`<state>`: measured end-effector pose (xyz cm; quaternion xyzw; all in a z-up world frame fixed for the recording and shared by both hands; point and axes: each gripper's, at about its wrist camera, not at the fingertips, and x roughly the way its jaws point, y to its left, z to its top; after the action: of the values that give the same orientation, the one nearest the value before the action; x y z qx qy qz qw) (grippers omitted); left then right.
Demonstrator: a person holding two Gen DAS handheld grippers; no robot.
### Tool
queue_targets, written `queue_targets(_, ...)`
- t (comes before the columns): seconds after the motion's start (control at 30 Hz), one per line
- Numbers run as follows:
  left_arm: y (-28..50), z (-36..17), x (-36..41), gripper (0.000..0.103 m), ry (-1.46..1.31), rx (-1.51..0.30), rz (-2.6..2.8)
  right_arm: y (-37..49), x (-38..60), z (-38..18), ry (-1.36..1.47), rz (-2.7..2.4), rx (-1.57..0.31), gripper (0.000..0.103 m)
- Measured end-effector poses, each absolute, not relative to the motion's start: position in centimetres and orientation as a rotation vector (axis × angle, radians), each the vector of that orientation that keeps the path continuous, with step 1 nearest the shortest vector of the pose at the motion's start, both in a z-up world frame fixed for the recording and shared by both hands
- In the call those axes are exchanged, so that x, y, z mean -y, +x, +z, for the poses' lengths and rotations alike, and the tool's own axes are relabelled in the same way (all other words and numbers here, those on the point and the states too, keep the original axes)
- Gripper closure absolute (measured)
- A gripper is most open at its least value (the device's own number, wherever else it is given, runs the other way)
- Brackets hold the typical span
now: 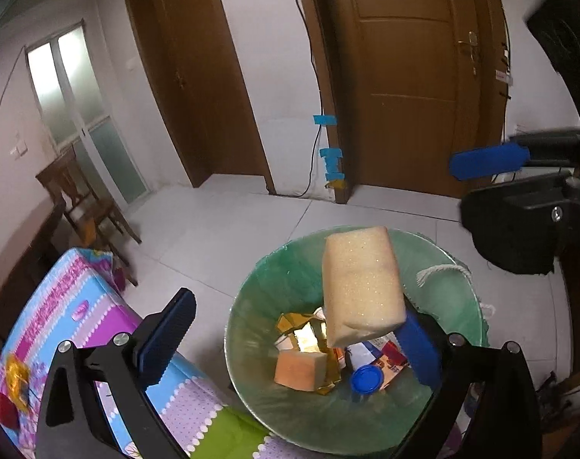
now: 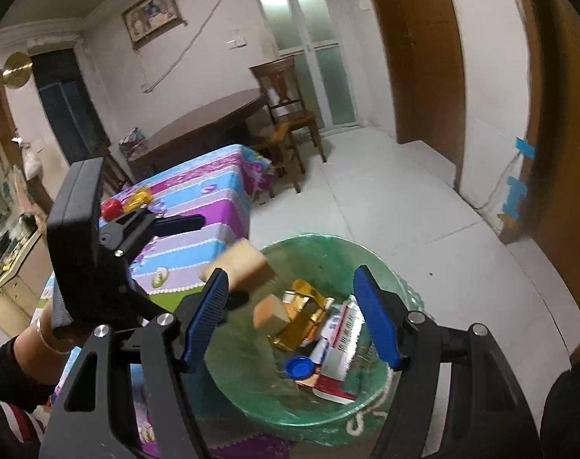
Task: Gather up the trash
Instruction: 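Carry the blue cap and beige sponge to the green bin and release both, then return both tools from the bin to the table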
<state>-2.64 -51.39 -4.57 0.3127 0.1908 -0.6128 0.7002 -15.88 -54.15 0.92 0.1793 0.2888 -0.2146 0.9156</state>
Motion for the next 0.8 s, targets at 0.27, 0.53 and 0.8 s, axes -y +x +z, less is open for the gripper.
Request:
queue_targets(0.27, -4.0, -4.0, 50.2, 0.005, 0.694, -0.338, -1.418, -11.6, 56.1, -0.8, 0.321, -0.393, -0.749, 0.038)
queue_targets(0.53, -3.0, -3.9, 49.1, 0.005, 0.661, -0.293, -1.385, -13.5, 58.8, -1.2, 0.375, -0.499, -0.689, 0.038)
queue_targets(0.8, -1.1, -4.2, 44.7, 0.005, 0.569, -0.339, -1.298, -15.2, 55.4, 1.2, 0.318, -0.500, -0.573, 0.033)
